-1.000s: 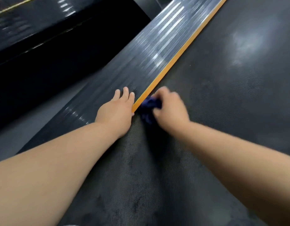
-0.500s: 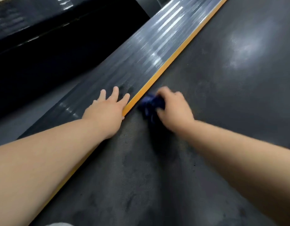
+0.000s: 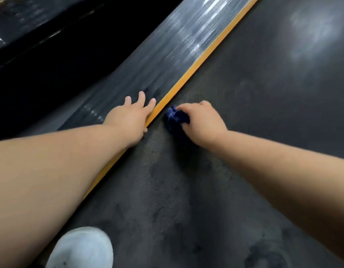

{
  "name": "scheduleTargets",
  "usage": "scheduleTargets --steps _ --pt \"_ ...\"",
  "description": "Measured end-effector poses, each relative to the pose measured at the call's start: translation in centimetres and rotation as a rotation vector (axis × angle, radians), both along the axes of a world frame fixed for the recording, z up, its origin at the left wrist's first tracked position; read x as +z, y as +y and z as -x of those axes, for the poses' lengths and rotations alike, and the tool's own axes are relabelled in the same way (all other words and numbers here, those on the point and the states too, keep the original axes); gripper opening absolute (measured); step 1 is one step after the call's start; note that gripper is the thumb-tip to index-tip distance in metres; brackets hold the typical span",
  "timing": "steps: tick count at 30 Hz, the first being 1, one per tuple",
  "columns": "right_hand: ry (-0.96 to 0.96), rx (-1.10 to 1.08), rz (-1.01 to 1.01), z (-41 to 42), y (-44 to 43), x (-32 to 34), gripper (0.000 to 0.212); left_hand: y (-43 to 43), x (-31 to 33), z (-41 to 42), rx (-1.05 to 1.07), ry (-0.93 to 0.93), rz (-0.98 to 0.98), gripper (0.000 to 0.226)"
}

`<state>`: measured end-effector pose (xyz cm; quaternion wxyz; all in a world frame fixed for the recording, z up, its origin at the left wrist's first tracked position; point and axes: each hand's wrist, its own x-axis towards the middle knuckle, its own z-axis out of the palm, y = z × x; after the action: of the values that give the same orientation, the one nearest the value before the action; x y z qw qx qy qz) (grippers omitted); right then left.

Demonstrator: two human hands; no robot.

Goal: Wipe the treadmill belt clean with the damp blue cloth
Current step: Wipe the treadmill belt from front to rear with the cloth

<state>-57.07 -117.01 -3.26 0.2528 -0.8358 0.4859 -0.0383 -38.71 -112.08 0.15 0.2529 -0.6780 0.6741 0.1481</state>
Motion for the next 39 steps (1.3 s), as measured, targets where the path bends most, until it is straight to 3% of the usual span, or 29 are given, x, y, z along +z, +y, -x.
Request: scheduleTargets --steps 5,8,12,17,19,23,26,31,34,36,39 --pt "0.011 -0.456 0.046 0.8 -5.6 0.1 0.039 0.2 -0.1 -0.2 0.032 0.018 -0.024 0.081" --pt "0.052 -0.345 0.065 -0.3 -4.7 -0.5 0.034 0.0 -0.3 -0.6 0.029 0.006 -0.004 0.082" --pt "-0.123 -0.283 0.025 -0.9 1.4 -1.4 0.029 0.2 -0.4 -0.4 0.029 -0.001 0.003 0.079" --pt "-0.045 0.061 0.020 0.4 0.9 -0.9 0.037 -0.1 0.1 -0.4 0.067 0.039 0.006 0.079" --pt "0.041 0.003 0.096 1.1 -2.8 -1.7 0.039 0.0 0.1 -0.4 0.061 0.040 -0.003 0.078" --pt "0.069 -0.346 0.092 1.9 -8.0 -1.6 0.040 -0.1 -0.4 -0.4 0.074 0.048 0.005 0.079" --pt "0.114 -0.270 0.072 -0.3 -4.9 -0.6 0.038 -0.1 -0.4 -0.5 0.071 0.040 -0.002 0.080" --pt "-0.033 0.024 0.037 -1.5 4.8 -0.7 0.036 0.0 -1.1 -0.4 0.097 0.047 0.028 0.079" --pt "-0.057 0.238 0.027 -1.0 3.7 -0.7 0.038 0.0 -0.8 -0.8 0.080 0.041 0.057 0.078" --pt "-0.004 0.119 0.126 0.3 0.7 -1.2 0.038 0.2 -0.6 -0.9 0.051 0.067 0.065 0.076" --pt "0.084 -0.280 0.155 2.0 -2.4 -1.4 0.039 1.8 -0.4 -1.6 0.028 0.129 0.079 0.074"
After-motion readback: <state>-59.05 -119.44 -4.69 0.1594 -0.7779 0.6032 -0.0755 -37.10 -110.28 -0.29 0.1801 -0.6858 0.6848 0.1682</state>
